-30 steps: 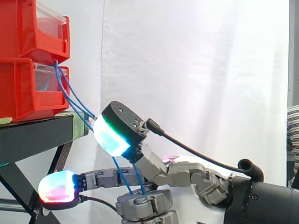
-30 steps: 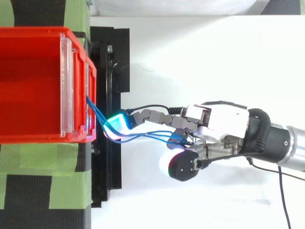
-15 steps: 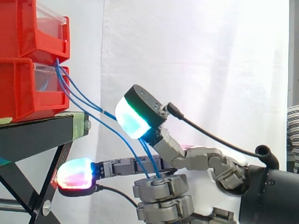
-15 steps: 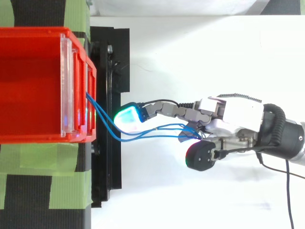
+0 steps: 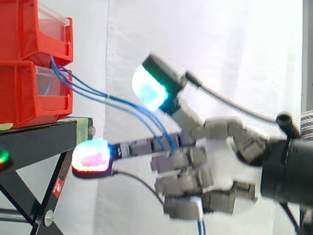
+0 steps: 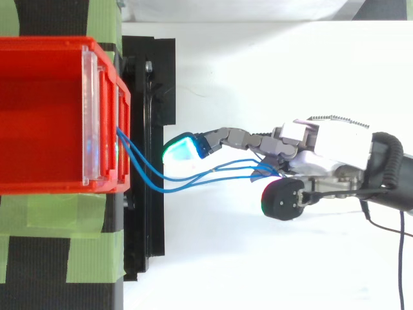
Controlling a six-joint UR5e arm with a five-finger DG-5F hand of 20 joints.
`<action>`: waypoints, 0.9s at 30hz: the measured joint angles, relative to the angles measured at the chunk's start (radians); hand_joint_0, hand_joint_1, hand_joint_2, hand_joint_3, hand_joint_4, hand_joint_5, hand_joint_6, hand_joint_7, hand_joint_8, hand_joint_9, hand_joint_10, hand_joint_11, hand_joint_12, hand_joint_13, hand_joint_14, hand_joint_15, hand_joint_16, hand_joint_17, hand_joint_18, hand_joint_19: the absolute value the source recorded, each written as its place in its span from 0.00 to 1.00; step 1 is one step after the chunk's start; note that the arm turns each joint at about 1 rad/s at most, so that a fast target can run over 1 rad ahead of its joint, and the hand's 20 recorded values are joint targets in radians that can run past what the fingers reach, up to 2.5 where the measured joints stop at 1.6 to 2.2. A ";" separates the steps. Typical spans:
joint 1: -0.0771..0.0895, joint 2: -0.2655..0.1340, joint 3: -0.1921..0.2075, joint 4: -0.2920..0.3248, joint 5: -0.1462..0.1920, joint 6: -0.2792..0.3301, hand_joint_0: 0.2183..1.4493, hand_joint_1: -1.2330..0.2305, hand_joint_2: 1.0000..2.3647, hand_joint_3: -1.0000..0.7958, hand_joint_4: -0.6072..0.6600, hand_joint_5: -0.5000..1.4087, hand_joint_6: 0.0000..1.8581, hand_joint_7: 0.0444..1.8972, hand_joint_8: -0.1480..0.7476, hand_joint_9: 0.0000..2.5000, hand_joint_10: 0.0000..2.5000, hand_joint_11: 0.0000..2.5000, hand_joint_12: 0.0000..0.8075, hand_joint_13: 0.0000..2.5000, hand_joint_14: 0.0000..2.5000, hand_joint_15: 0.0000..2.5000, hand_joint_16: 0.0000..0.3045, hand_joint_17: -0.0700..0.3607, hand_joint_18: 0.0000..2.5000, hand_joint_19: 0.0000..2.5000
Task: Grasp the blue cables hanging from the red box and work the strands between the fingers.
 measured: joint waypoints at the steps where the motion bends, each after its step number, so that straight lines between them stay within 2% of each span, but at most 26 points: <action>1: 0.000 0.020 0.000 -0.019 0.000 -0.002 0.45 0.54 0.00 0.00 0.71 0.24 0.01 0.43 0.59 0.42 1.00 1.00 0.52 0.45 1.00 0.65 0.16 0.42 0.59 0.44; 4: 0.000 0.074 0.000 -0.092 -0.002 -0.012 0.45 0.54 0.00 0.00 0.72 0.25 0.01 0.44 0.59 0.42 1.00 1.00 0.52 0.45 1.00 0.65 0.16 0.41 0.59 0.44; 6: 0.000 0.095 0.000 -0.140 -0.002 -0.018 0.46 0.54 0.00 0.00 0.72 0.26 0.01 0.45 0.59 0.42 1.00 1.00 0.52 0.44 1.00 0.65 0.16 0.41 0.59 0.45; 9: 0.002 0.107 0.000 -0.180 -0.001 -0.029 0.46 0.54 0.00 0.00 0.73 0.26 0.01 0.46 0.59 0.42 1.00 1.00 0.52 0.44 1.00 0.65 0.16 0.41 0.59 0.46; 27: 0.010 0.112 0.009 -0.200 0.000 -0.065 0.47 0.54 0.00 0.00 0.73 0.29 0.01 0.52 0.60 0.41 1.00 1.00 0.52 0.44 1.00 0.66 0.15 0.41 0.59 0.47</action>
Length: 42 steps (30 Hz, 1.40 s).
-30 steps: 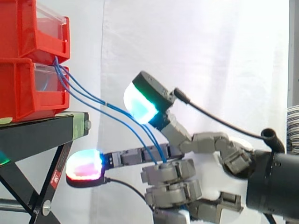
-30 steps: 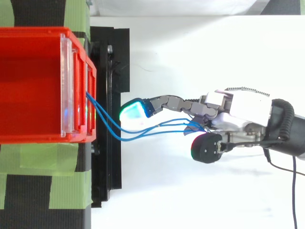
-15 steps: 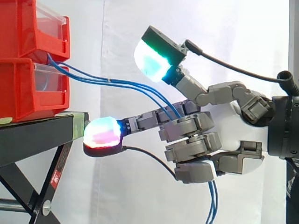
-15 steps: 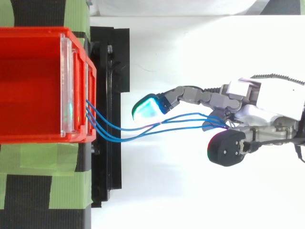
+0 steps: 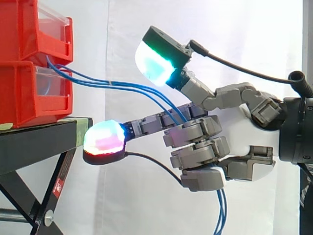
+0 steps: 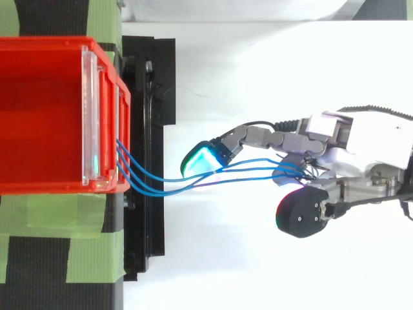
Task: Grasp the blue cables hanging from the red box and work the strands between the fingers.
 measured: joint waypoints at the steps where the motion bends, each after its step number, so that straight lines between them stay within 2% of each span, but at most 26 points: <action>1: 0.000 0.000 0.000 0.000 0.000 0.000 0.47 0.54 0.00 0.00 0.73 0.29 0.01 0.52 0.60 0.41 1.00 1.00 0.52 0.44 1.00 0.66 0.15 0.40 0.59 0.47; 42: 0.000 0.000 0.000 0.000 0.001 0.000 0.47 0.54 0.00 0.00 0.73 0.28 0.01 0.51 0.60 0.40 1.00 1.00 0.51 0.43 1.00 0.66 0.15 0.41 0.59 0.48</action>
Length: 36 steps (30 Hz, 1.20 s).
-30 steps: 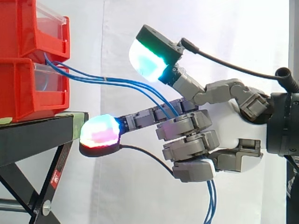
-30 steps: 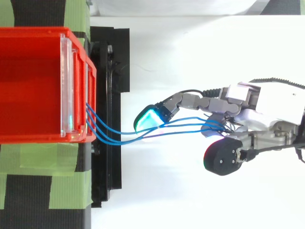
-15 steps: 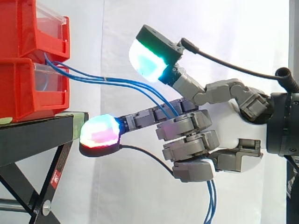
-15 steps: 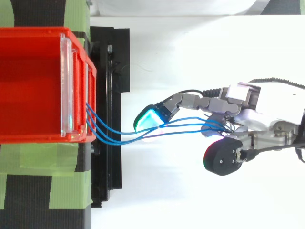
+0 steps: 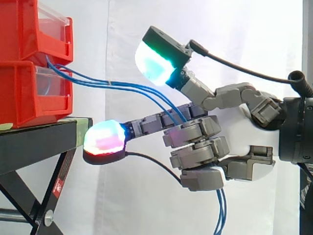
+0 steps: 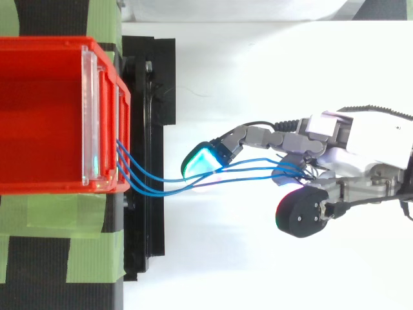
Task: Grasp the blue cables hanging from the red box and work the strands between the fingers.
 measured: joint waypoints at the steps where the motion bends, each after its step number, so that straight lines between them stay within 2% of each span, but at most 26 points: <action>1: 0.000 0.000 0.000 0.000 0.000 0.000 0.47 0.54 0.00 0.00 0.73 0.28 0.01 0.51 0.59 0.40 1.00 1.00 0.52 0.43 1.00 0.66 0.15 0.40 0.59 0.48; 24: 0.000 0.000 0.000 0.000 0.000 0.000 0.47 0.54 0.00 0.00 0.73 0.28 0.01 0.51 0.59 0.39 1.00 1.00 0.52 0.43 1.00 0.66 0.15 0.40 0.58 0.47; 36: 0.000 0.000 0.000 0.000 0.000 0.000 0.47 0.54 0.00 0.00 0.72 0.28 0.01 0.55 0.59 0.39 1.00 1.00 0.52 0.43 1.00 0.66 0.15 0.40 0.58 0.47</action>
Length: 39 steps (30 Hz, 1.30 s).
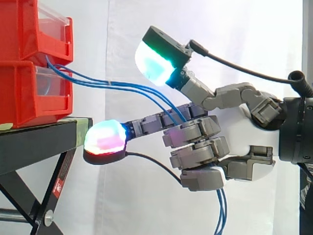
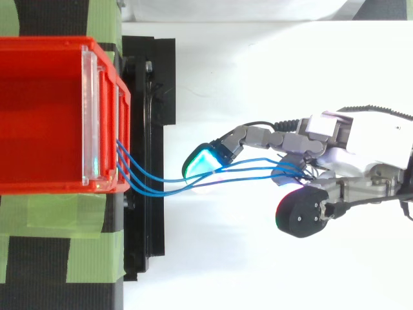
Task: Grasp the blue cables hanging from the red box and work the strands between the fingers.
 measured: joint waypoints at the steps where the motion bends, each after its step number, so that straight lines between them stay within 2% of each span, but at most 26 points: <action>1: 0.000 0.000 0.000 0.000 0.000 0.000 0.47 0.54 0.00 0.00 0.72 0.28 0.01 0.55 0.59 0.39 1.00 1.00 0.52 0.43 1.00 0.66 0.15 0.40 0.58 0.47; 26: 0.000 0.000 0.005 -0.010 -0.001 0.000 0.47 0.52 0.00 0.00 0.71 0.28 0.01 0.58 0.59 0.39 1.00 1.00 0.52 0.43 1.00 0.66 0.15 0.40 0.58 0.47; 32: -0.004 0.001 0.069 -0.066 0.000 0.001 0.48 0.52 0.00 0.00 0.69 0.29 0.01 0.60 0.59 0.39 1.00 1.00 0.52 0.43 1.00 0.66 0.15 0.40 0.58 0.47; 36: -0.012 0.005 0.143 -0.156 0.006 0.004 0.50 0.50 0.00 0.00 0.68 0.30 0.00 0.65 0.59 0.39 1.00 1.00 0.52 0.43 1.00 0.66 0.15 0.40 0.58 0.47; 39: -0.015 0.007 0.182 -0.231 0.022 0.006 0.51 0.49 0.00 0.00 0.67 0.30 0.00 0.68 0.59 0.39 1.00 1.00 0.52 0.43 1.00 0.66 0.15 0.40 0.58 0.47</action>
